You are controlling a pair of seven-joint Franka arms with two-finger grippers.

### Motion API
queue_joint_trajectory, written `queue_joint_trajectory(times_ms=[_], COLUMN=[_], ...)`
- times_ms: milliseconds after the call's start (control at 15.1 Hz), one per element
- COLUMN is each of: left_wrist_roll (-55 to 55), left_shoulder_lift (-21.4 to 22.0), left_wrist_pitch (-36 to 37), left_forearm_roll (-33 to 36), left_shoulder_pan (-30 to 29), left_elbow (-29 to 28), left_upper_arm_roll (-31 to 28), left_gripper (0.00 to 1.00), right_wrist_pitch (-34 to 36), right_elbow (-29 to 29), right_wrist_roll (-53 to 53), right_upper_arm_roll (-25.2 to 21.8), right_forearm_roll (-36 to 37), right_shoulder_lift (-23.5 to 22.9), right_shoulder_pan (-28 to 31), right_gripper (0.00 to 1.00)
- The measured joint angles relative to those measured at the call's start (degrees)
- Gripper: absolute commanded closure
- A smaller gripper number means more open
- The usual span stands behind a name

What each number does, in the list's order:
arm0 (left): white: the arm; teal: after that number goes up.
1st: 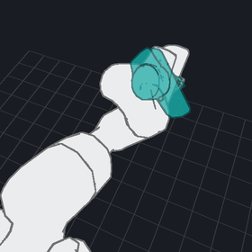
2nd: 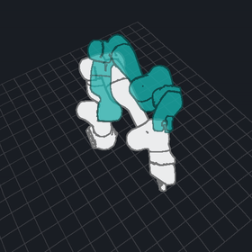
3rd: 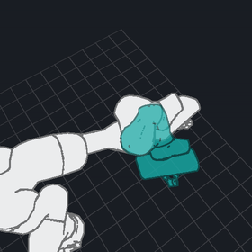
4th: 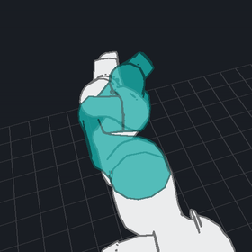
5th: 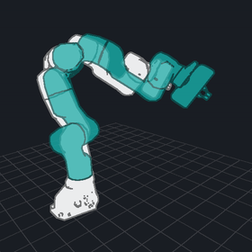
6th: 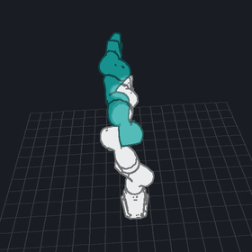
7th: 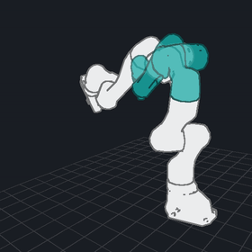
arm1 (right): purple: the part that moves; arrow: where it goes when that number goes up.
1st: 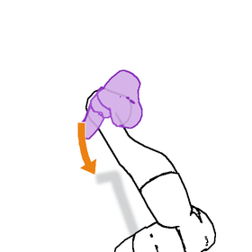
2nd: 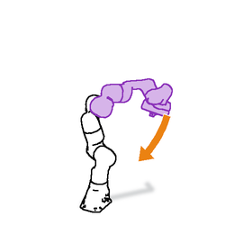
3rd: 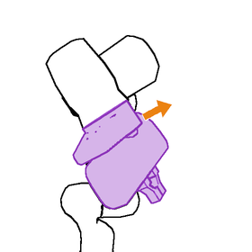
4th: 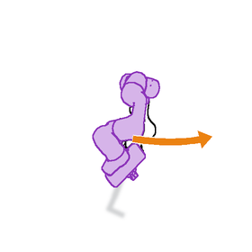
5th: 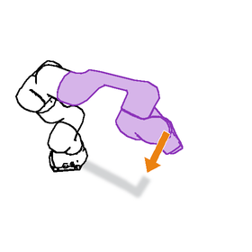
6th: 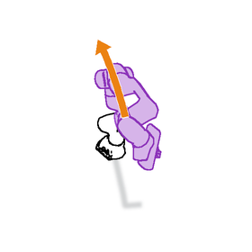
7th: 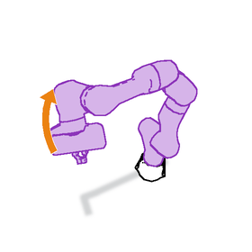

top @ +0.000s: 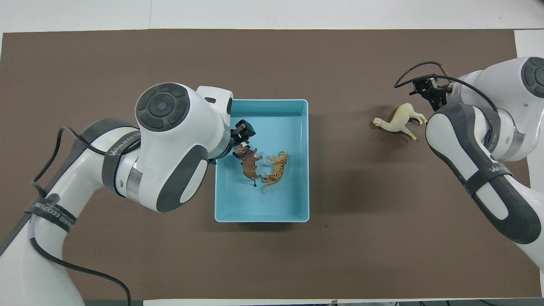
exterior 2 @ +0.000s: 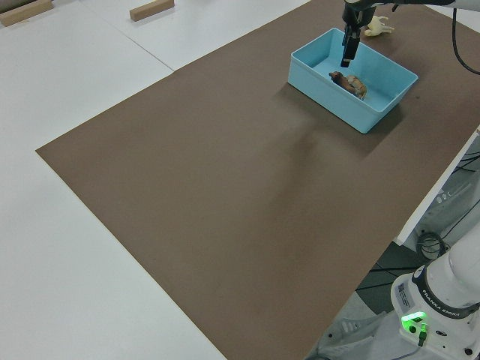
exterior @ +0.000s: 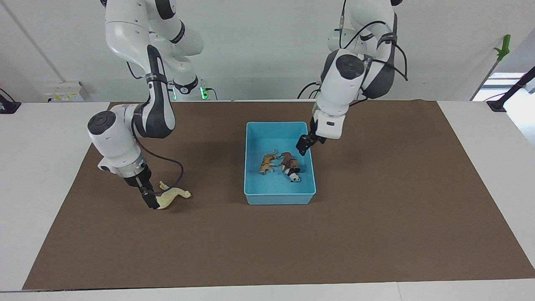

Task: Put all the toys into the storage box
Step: 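Withdraw the left gripper while the right gripper grasps the cream llama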

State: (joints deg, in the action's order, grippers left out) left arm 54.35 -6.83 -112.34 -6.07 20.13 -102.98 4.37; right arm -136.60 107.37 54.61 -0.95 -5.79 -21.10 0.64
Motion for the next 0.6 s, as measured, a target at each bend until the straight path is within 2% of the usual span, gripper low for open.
queue_joint_trajectory(times_ms=[332,598], left_wrist_roll=[-18.2,-36.7], left_shoulder_lift=[5.5,7.3], left_wrist_pitch=[5.9,13.3], left_forearm_roll=[0.1,2.2], left_shoulder_pan=[-12.3,-20.1], left_elbow=[0.2,3.4], left_upper_arm_roll=[-0.5,-1.2], left_gripper=[0.0,0.0], right_wrist_pitch=[-0.1,0.0], right_elbow=[0.0,0.3], right_wrist_roll=[0.2,1.1], right_upper_arm_roll=[0.2,0.2], right_forearm_roll=[0.0,0.0], right_shoulder_lift=[-0.6,-1.2], right_shoulder_pan=[-1.3,-1.9], right_gripper=[0.0,0.0])
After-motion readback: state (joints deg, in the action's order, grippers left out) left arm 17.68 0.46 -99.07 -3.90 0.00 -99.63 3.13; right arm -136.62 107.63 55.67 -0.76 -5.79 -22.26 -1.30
